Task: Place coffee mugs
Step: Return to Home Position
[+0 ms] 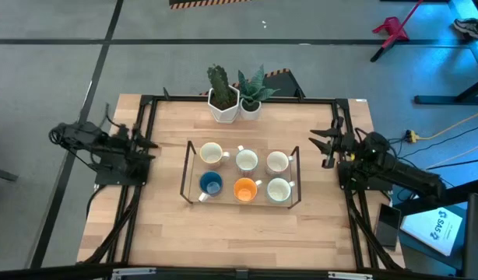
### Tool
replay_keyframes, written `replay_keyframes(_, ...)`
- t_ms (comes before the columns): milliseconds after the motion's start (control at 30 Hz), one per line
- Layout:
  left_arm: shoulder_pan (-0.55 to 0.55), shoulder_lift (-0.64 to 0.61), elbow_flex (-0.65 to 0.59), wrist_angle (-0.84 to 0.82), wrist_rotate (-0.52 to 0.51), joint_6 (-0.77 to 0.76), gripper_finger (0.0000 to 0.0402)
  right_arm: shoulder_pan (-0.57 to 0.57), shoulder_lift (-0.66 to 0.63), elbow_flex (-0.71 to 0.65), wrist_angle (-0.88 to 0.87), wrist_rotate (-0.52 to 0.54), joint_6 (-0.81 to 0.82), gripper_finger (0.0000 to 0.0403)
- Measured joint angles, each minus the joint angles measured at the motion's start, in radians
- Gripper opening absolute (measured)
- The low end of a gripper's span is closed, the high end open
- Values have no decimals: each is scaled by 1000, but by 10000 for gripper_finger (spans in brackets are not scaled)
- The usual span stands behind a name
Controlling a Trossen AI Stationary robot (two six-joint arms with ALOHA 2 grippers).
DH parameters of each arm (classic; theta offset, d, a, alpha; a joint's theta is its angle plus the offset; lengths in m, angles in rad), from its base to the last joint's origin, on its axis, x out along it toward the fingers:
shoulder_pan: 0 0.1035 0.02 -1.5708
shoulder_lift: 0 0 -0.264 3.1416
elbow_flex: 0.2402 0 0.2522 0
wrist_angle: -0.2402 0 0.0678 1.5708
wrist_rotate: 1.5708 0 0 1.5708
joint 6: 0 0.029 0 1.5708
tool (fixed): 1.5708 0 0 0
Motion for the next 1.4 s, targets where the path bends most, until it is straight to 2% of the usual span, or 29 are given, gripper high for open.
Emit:
replay_keyframes(100,0,1,-68,62,39,-14,194,0,-76,-59,-6,-2,38,111)
replay_keyframes(267,0,0,-181,289,78,-9,194,1,-73,-99,43,-26,80,111)
replay_keyframes(400,0,0,-345,464,63,-17,194,0,-75,-99,42,-5,42,111)
replay_keyframes(500,0,0,-468,576,69,-84,194,0,-75,-99,22,12,39,111)
replay_keyframes(633,0,5,-610,802,137,-122,194,0,-75,-99,-13,14,37,111)
replay_keyframes(700,0,21,-613,819,169,-85,194,0,-74,-99,-43,14,34,111)
replay_keyframes(833,0,26,-614,817,155,-84,194,0,-73,-99,-129,46,33,111)
replay_keyframes(1033,0,26,-613,819,154,-104,194,0,-58,-99,-169,172,-9,111)
replay_keyframes(1400,0,27,-613,815,153,-104,194,0,-20,-99,-169,147,-15,111)
